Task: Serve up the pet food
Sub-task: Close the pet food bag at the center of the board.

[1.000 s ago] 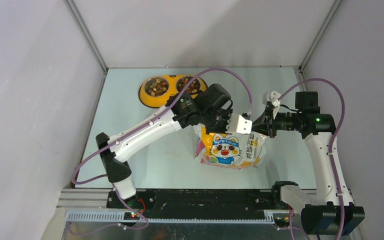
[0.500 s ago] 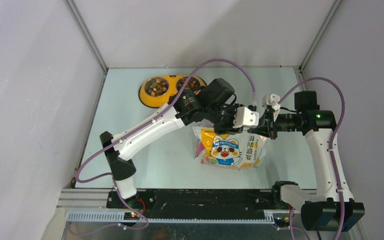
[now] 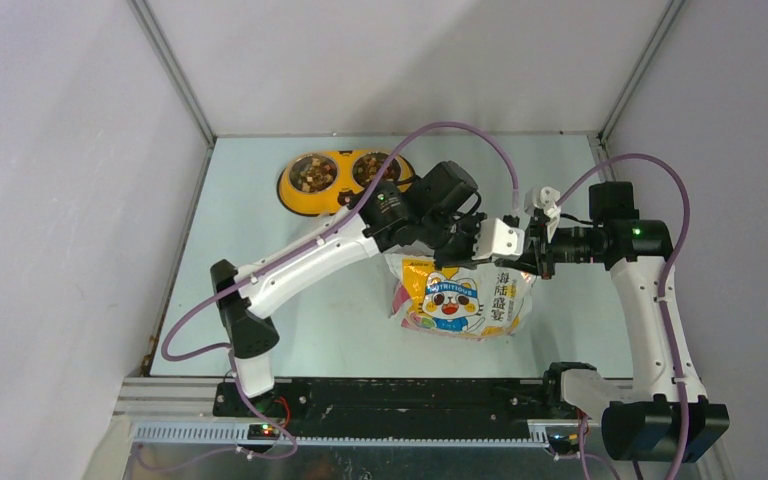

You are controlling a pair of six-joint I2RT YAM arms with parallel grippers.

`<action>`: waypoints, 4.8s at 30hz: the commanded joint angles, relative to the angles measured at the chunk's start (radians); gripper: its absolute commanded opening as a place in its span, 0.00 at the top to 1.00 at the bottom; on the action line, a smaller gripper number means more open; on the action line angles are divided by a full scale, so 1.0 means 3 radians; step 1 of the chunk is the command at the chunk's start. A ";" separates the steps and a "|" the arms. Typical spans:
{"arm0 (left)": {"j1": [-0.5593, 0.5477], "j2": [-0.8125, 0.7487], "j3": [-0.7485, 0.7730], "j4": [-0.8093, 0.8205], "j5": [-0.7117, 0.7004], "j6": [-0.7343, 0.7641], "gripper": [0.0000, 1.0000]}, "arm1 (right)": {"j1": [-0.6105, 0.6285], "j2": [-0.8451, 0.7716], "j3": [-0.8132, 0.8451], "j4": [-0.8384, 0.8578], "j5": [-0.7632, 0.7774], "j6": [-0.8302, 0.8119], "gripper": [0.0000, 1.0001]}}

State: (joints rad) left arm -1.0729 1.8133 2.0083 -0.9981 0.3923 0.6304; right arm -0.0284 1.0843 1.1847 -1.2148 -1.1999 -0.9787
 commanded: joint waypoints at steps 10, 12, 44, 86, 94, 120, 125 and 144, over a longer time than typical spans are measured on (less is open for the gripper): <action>-0.0126 -0.0140 -0.0150 -0.0005 -0.0022 0.0038 1.00 | -0.0043 0.0029 0.0123 0.0086 -0.0372 0.0159 1.00; -0.0119 -0.0158 -0.0126 -0.0032 -0.0018 0.0048 1.00 | -0.0048 0.0030 0.0124 0.0048 -0.0377 0.0108 1.00; 0.0223 -0.0516 -0.0406 -0.0128 0.0206 -0.0027 0.87 | -0.0103 0.0022 0.0122 -0.0169 -0.0381 -0.0138 1.00; 0.0859 -0.1030 -0.1153 -0.0104 -0.0387 0.0083 0.78 | -0.0130 0.0015 0.0123 -0.0286 -0.0366 -0.0283 1.00; 0.0987 -0.1203 -0.1287 -0.0150 -0.0302 0.0150 1.00 | -0.0130 0.0028 0.0121 -0.0296 -0.0369 -0.0292 1.00; 0.1303 -0.1152 -0.1293 -0.0013 -0.0300 -0.0440 0.78 | 0.0021 -0.0020 0.0121 0.0263 -0.0224 0.0378 1.00; 0.1180 -0.1020 -0.1073 -0.0117 -0.0491 -0.0526 0.72 | 0.0036 -0.0043 0.0121 0.0216 -0.0198 0.0332 1.00; 0.0955 -0.0891 -0.0910 0.0185 -0.0843 -0.1039 1.00 | 0.0000 -0.0134 0.0065 0.0274 -0.0145 0.0362 1.00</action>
State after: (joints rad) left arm -0.8021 1.5558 1.6966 -1.0550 0.2028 0.3809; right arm -0.0254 1.0889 1.1847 -1.1427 -1.1694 -0.8967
